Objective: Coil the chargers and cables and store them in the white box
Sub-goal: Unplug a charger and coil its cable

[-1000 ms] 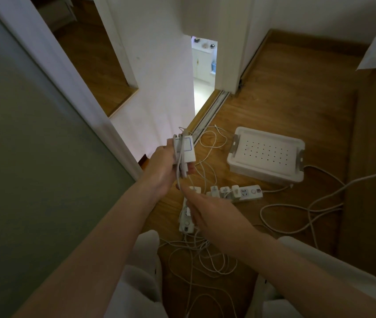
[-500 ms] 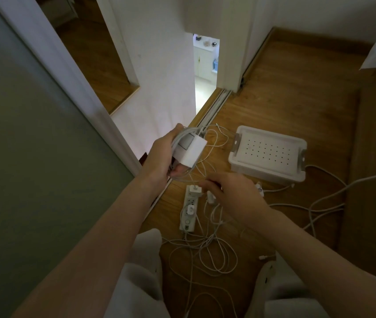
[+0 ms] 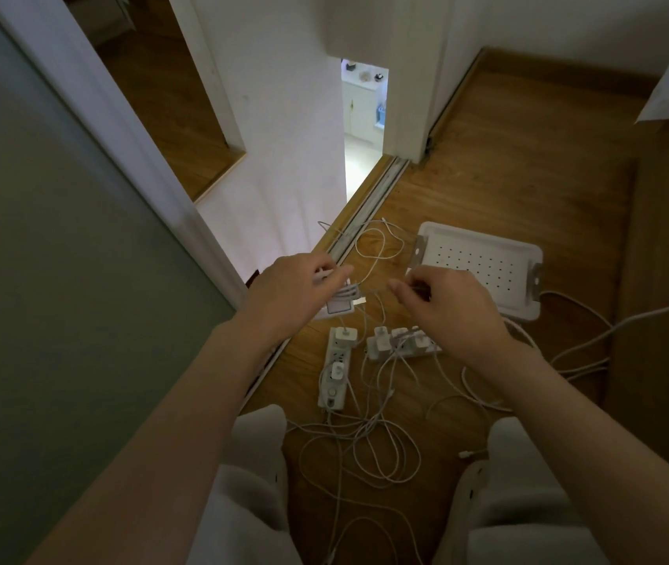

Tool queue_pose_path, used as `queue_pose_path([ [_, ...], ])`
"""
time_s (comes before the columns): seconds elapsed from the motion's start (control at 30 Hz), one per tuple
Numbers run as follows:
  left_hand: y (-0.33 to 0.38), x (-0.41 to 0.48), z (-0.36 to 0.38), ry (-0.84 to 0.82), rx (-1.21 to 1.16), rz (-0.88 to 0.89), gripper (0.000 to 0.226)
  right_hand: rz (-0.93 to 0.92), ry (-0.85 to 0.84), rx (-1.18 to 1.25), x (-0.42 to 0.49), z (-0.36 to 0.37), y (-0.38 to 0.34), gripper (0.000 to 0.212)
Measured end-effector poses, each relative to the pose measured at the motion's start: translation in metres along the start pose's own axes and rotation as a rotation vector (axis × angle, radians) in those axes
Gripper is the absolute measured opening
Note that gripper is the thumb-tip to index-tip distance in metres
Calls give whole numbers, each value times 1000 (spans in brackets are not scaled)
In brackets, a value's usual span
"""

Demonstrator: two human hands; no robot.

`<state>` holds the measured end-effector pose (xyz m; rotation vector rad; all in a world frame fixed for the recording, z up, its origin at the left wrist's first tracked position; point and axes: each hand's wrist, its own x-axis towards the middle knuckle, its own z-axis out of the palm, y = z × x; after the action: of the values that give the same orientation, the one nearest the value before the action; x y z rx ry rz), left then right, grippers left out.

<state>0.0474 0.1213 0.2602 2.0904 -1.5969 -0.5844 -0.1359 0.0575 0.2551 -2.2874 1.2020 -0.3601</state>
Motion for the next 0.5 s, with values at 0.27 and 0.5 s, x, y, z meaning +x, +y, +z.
queue_pose_path([
  [0.27,-2,4,14,113,204,-44,32,-5,33,61,-6,2,-10,30],
  [0.5,11,10,25,214,-82,-308,32,-204,-28,99,-31,23,-32,32],
])
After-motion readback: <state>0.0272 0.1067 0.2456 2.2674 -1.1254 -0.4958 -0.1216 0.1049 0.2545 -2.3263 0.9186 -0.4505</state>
